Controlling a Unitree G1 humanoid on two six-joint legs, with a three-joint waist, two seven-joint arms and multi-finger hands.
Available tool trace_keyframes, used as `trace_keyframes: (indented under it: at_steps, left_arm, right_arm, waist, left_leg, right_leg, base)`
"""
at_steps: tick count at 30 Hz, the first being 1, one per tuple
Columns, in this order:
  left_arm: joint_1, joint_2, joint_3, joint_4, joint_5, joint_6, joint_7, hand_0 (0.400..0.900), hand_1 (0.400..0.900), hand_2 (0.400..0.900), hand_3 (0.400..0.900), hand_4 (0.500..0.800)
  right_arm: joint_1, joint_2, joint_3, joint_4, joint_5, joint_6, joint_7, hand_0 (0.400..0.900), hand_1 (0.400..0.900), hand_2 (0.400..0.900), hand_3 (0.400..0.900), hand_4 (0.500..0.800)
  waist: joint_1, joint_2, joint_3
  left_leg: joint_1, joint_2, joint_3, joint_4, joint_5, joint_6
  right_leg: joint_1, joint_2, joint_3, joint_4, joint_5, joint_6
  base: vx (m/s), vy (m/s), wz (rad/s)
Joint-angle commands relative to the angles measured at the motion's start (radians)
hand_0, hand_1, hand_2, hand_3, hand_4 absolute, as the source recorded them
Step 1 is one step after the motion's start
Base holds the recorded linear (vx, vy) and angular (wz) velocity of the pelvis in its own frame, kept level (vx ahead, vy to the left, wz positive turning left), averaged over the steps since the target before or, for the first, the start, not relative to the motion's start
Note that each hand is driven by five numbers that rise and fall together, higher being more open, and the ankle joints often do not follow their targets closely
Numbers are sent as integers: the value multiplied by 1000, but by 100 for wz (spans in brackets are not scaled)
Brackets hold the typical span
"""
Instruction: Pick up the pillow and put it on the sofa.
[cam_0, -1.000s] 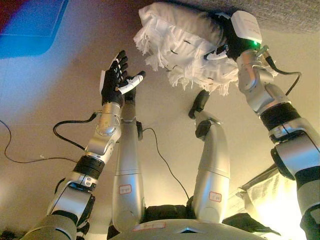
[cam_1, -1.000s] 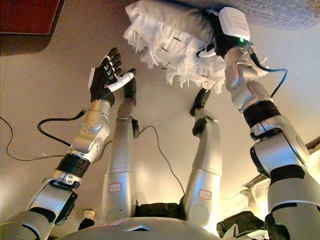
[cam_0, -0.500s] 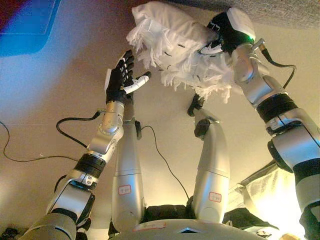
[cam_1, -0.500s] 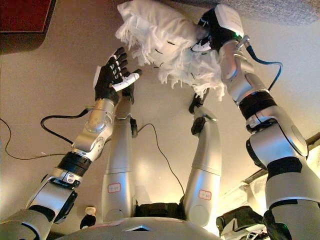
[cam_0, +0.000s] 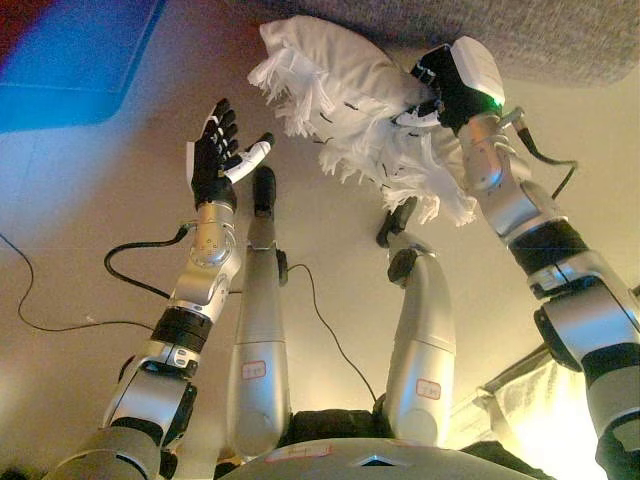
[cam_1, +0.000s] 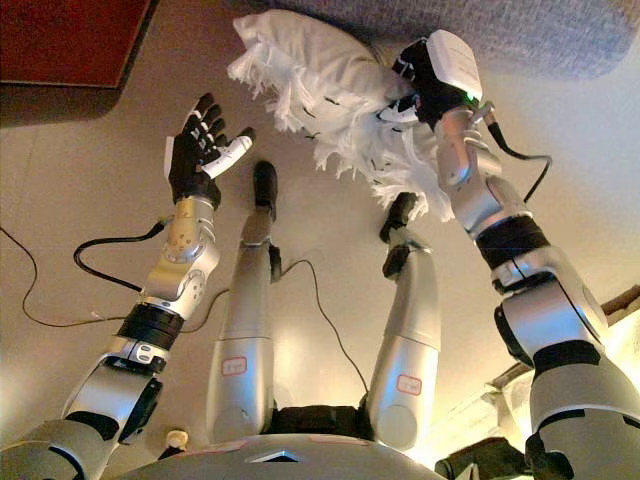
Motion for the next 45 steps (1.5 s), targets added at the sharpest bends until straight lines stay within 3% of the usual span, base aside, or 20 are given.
trace_keyframes:
  at_steps: [1,7,8,13,14,23,29,32,37,40,43,45]
  left_arm:
    - [37,4,48,-2,64,-92,37,900,900,900,900,800]
    - [136,10,81,56,98,-102,17,900,900,900,900,800]
    - [185,18,101,54,107,-102,-16,900,900,900,900,800]
    - [265,18,116,57,129,-98,-75,900,900,900,900,800]
    - [303,12,129,59,146,-92,-100,900,900,900,900,800]
    - [438,-5,190,33,171,-71,-194,900,900,900,900,800]
    - [478,7,181,10,165,-60,-255,900,900,900,900,800]
    - [506,18,161,-21,142,-51,-292,900,900,900,900,800]
    - [529,43,128,-33,90,-48,-312,900,900,900,900,800]
    - [531,68,108,-33,51,-50,-315,900,900,900,900,800]
    - [510,94,86,-21,19,-50,-329,900,900,900,900,800]
    - [502,97,71,-28,7,-51,-340,900,900,900,900,800]
  right_arm:
    - [-44,-74,-146,-217,-46,-100,-127,400,400,400,400,500]
    - [168,-47,-242,-400,-93,-158,-130,400,400,400,400,500]
    - [243,-42,-274,-466,-93,-184,-114,400,400,400,400,500]
    - [397,-3,-343,-604,-60,-239,-68,400,400,400,400,500]
    - [438,7,-370,-656,-47,-264,-47,400,400,400,400,500]
    - [581,31,-490,-819,114,-306,69,400,400,400,400,500]
    - [556,10,-497,-752,270,-307,120,400,400,400,400,500]
    - [454,-28,-475,-634,346,-283,108,400,400,400,400,500]
    - [135,-145,-340,-336,396,-237,61,400,400,400,400,500]
    - [-109,-176,-206,-41,434,-205,40,400,400,400,400,500]
    - [-336,-180,-47,306,461,-170,76,400,400,400,400,500]
    - [-426,-160,-26,479,475,-159,62,400,400,400,400,500]
  waist:
    - [-10,-29,-8]
    - [-7,-54,-57]
    - [-5,-59,-99]
    - [-3,-65,-194]
    - [-7,-69,-245]
    - [-1,-91,-405]
    - [15,-109,-424]
    - [36,-124,-429]
    - [85,-142,-424]
    - [117,-151,-417]
    - [153,-158,-407]
    - [176,-149,-400]
  left_leg:
    - [165,-15,21,33,-146,44]
    - [422,0,28,-101,-121,44]
    - [501,6,30,-144,-117,47]
    - [666,15,48,-257,-96,51]
    - [724,17,65,-300,-93,55]
    - [917,7,139,-489,-59,68]
    - [932,14,135,-491,-59,63]
    - [933,30,124,-489,-59,53]
    - [922,43,105,-486,-53,44]
    - [910,51,91,-485,-46,40]
    - [887,57,67,-486,-32,32]
    - [868,60,46,-487,-23,28]
  right_leg:
    - [140,28,19,-125,107,72]
    - [416,45,-4,-285,144,76]
    - [502,40,-12,-338,163,84]
    - [688,28,-29,-476,213,110]
    - [743,21,-36,-525,243,127]
    - [861,10,-40,-655,323,159]
    - [895,14,-54,-652,303,154]
    - [909,20,-74,-654,297,151]
    - [922,28,-101,-667,287,145]
    - [923,36,-108,-674,284,140]
    - [920,47,-117,-683,276,135]
    - [922,51,-132,-688,268,133]
  base:
    - [11,31,-7]
    - [59,27,-5]
    - [86,37,-4]
    - [132,101,-15]
    - [83,77,-15]
    - [90,94,-19]
    - [58,9,15]
    - [83,-46,25]
    - [69,-46,17]
    - [53,-48,14]
    - [20,-62,24]
    - [31,-62,38]
